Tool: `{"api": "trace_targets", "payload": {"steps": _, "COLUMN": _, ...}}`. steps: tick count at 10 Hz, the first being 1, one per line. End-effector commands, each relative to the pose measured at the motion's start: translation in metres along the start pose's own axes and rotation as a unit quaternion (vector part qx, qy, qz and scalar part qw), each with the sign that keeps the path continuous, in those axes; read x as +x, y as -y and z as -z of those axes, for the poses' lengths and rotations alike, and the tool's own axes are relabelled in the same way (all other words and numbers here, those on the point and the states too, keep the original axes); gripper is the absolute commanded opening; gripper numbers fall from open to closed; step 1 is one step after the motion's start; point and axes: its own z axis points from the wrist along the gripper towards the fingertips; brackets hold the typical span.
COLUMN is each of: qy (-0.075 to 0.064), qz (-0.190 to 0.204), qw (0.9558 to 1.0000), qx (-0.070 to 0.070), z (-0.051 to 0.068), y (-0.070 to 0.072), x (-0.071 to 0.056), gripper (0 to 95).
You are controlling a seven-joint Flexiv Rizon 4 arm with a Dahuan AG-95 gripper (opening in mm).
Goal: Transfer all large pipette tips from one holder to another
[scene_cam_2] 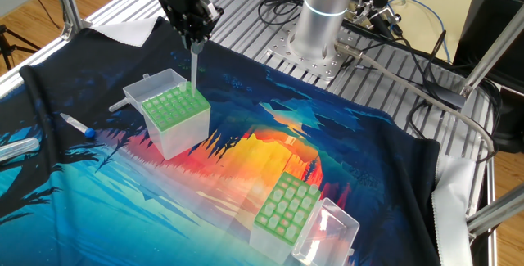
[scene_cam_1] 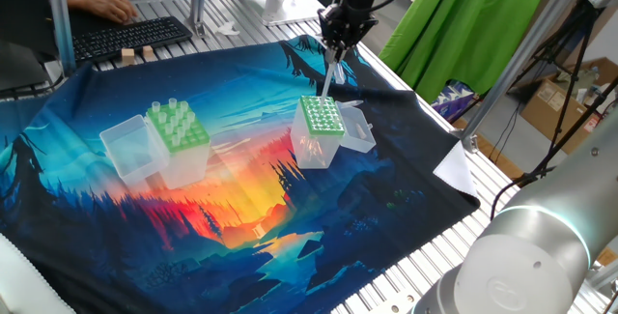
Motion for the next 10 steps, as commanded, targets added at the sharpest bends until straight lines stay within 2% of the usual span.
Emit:
{"api": "trace_targets", "payload": {"steps": 1, "qy": -0.005, "qz": -0.017, "qw": 0.9998, "qx": 0.002, "z": 0.000, "y": 0.000, "x": 0.000, "gripper": 0.0}}
{"api": "trace_targets", "payload": {"steps": 3, "qy": -0.007, "qz": -0.012, "qw": 0.9999, "qx": -0.003, "z": 0.000, "y": 0.000, "x": 0.000, "gripper": 0.0}}
{"api": "trace_targets", "payload": {"steps": 7, "qy": -0.011, "qz": -0.001, "qw": 0.9999, "qx": -0.007, "z": 0.002, "y": 0.015, "x": 0.005, "gripper": 0.0}}
{"api": "trace_targets", "payload": {"steps": 10, "qy": -0.007, "qz": 0.002, "qw": 0.9999, "qx": -0.010, "z": -0.003, "y": 0.022, "x": 0.011, "gripper": 0.0}}
